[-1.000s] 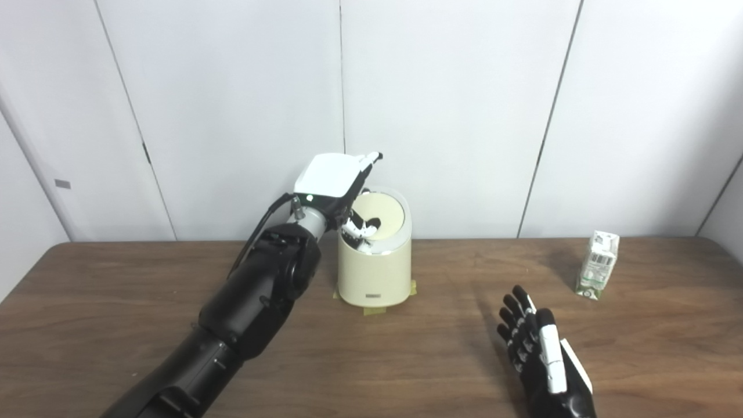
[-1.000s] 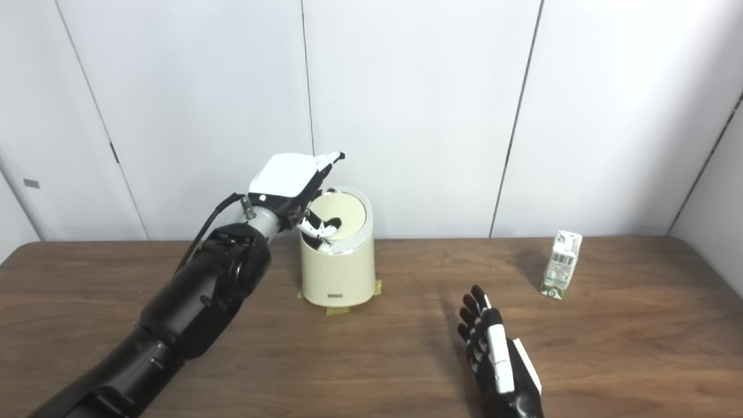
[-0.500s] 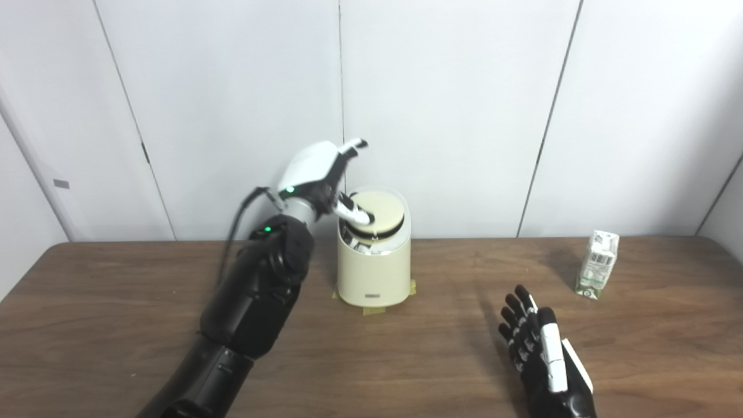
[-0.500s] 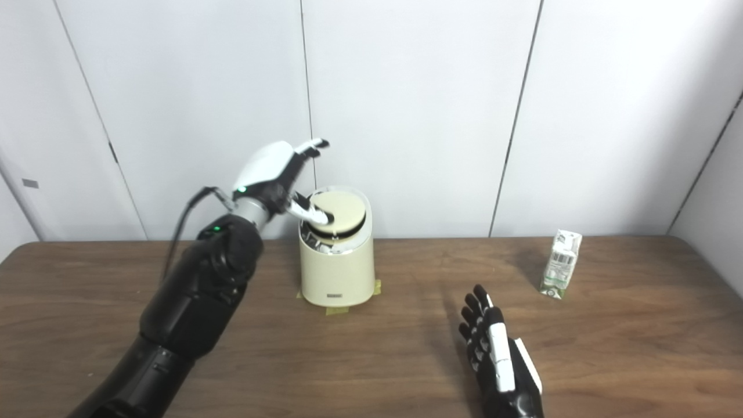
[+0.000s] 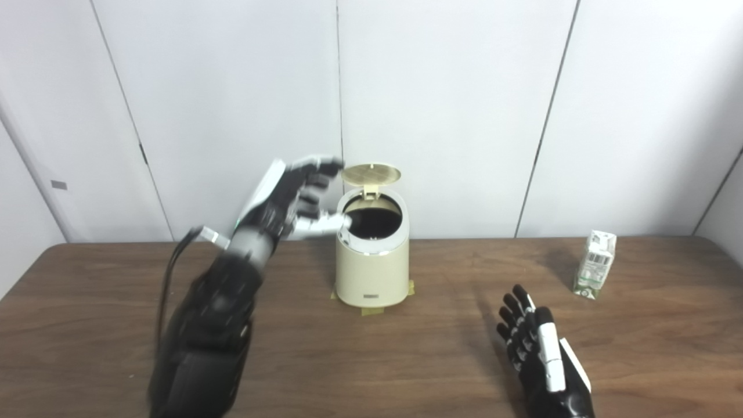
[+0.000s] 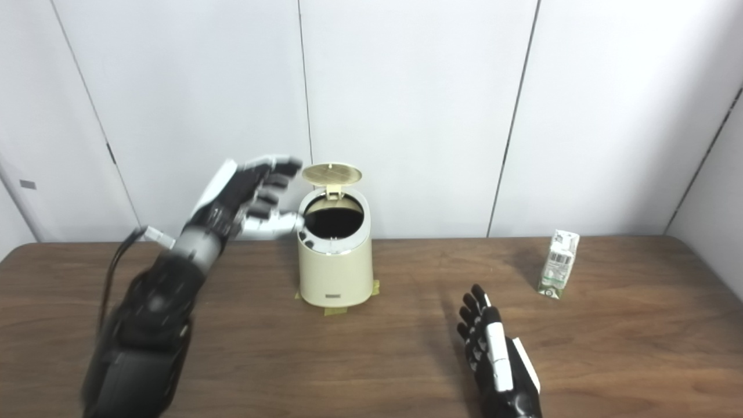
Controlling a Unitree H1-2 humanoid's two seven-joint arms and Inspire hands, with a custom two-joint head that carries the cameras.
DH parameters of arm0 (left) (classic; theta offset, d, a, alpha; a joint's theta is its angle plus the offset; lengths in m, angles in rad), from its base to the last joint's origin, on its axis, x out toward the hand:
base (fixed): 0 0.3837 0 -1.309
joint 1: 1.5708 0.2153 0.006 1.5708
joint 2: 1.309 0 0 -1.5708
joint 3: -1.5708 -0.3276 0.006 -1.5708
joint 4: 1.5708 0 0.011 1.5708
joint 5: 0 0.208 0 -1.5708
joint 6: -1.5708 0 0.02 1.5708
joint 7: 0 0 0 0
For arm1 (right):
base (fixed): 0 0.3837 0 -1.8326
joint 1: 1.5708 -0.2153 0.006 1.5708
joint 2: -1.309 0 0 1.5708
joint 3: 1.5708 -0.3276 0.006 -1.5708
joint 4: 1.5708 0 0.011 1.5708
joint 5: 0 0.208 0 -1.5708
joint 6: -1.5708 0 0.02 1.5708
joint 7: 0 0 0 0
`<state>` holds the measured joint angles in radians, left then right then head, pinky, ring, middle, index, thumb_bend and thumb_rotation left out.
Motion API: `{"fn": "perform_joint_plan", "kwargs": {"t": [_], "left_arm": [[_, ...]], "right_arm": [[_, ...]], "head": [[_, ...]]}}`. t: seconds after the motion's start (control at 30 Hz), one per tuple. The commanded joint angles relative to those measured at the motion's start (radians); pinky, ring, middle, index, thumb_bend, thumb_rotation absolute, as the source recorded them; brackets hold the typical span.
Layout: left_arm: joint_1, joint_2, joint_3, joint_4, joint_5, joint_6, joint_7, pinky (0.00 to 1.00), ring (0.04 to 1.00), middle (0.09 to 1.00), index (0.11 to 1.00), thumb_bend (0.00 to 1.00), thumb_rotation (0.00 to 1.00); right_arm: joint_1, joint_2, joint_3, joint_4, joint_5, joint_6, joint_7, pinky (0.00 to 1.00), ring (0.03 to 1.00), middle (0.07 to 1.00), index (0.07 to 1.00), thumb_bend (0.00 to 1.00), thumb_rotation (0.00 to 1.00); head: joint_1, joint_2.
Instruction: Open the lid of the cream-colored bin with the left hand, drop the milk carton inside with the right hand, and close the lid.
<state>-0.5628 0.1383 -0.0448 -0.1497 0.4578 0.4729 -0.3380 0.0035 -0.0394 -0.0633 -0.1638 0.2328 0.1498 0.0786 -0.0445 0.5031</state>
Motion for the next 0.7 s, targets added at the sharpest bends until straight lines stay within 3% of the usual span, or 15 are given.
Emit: {"fn": "perform_joint_plan", "kwargs": {"t": [0.0, 0.1, 0.2, 0.33, 0.43, 0.67], "left_arm": [[-0.007, -0.014, 0.049, -0.078, -0.034, -0.003, -0.024, 0.75, 0.819, 0.839, 0.799, 0.67, 0.08], [0.096, -0.035, 0.066, -0.129, -0.092, -0.03, 0.007, 0.71, 0.785, 0.825, 0.8, 0.58, 0.11], [0.197, -0.054, 0.07, -0.112, -0.173, -0.151, 0.059, 0.67, 0.763, 0.821, 0.818, 0.49, 0.15], [0.286, -0.079, 0.073, -0.115, -0.225, -0.197, 0.11, 0.72, 0.782, 0.818, 0.825, 0.48, 0.3], [0.325, -0.097, 0.098, -0.094, -0.296, -0.212, 0.13, 0.7, 0.778, 0.831, 0.849, 0.52, 0.37], [0.377, -0.133, 0.165, -0.044, -0.466, -0.226, 0.175, 0.69, 0.795, 0.835, 0.844, 0.53, 0.24]], "right_arm": [[-0.034, -0.001, -0.004, -0.039, 0.015, -0.014, 0.007, 1.0, 1.0, 1.0, 1.0, 0.69, 0.87], [-0.035, -0.007, -0.004, -0.037, 0.015, -0.013, 0.011, 1.0, 1.0, 1.0, 1.0, 0.69, 0.79], [-0.034, -0.01, -0.006, -0.043, 0.017, -0.007, 0.01, 1.0, 1.0, 1.0, 1.0, 0.69, 0.75], [-0.033, 0.011, -0.032, -0.057, 0.069, 0.001, -0.002, 1.0, 1.0, 1.0, 1.0, 0.68, 0.66], [-0.036, 0.02, -0.05, -0.059, 0.103, 0.005, -0.006, 0.98, 1.0, 1.0, 1.0, 0.7, 0.6], [-0.044, 0.001, -0.048, -0.077, 0.075, 0.015, -0.01, 0.97, 1.0, 1.0, 1.0, 0.74, 0.52]], "head": [[-0.01, 0.008], [-0.012, 0.011], [-0.012, 0.016], [-0.006, 0.022], [-0.007, 0.023], [-0.022, 0.034]]}}
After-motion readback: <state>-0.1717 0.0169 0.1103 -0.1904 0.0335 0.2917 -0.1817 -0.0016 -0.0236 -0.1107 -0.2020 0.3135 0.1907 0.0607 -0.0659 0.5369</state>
